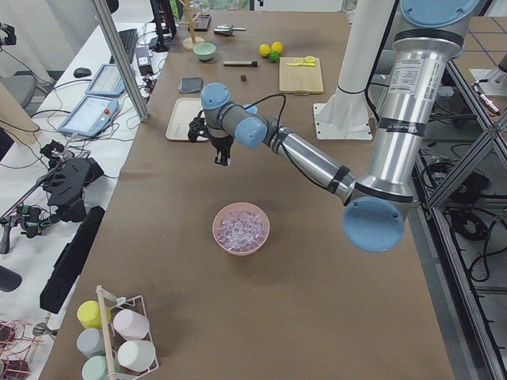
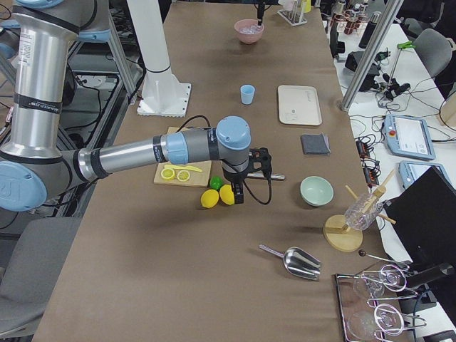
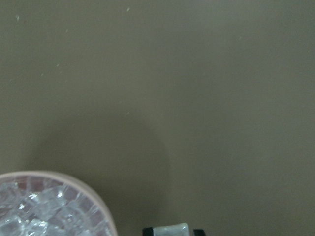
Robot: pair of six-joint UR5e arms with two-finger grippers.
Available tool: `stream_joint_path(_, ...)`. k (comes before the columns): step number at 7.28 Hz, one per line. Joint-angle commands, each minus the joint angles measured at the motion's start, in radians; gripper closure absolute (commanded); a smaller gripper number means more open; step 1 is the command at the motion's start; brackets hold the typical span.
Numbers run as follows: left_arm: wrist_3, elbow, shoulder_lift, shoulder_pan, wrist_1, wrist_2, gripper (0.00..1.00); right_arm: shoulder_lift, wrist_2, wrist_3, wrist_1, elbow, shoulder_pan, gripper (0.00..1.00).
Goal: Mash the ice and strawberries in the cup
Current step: 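Lift the cube with the left gripper and carry it to the blue cup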
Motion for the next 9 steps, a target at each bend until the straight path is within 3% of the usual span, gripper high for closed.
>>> stream_joint_path(1,-0.233,0.025,-0.172,0.165,0.011,0.057,1.0,0.001,0.001,-0.001,0.0,-0.002,0.0,0.0)
stream_joint_path(6,-0.513,0.315,-0.553,0.402,0.006,0.284,1.0,0.001,-0.001,-0.001,0.0,-0.003,-0.002,0.0)
stream_joint_path(9,-0.567,0.319,-0.561,0.491,-0.003,0.357,1.0,0.001,-0.001,-0.001,0.0,-0.005,-0.002,0.0)
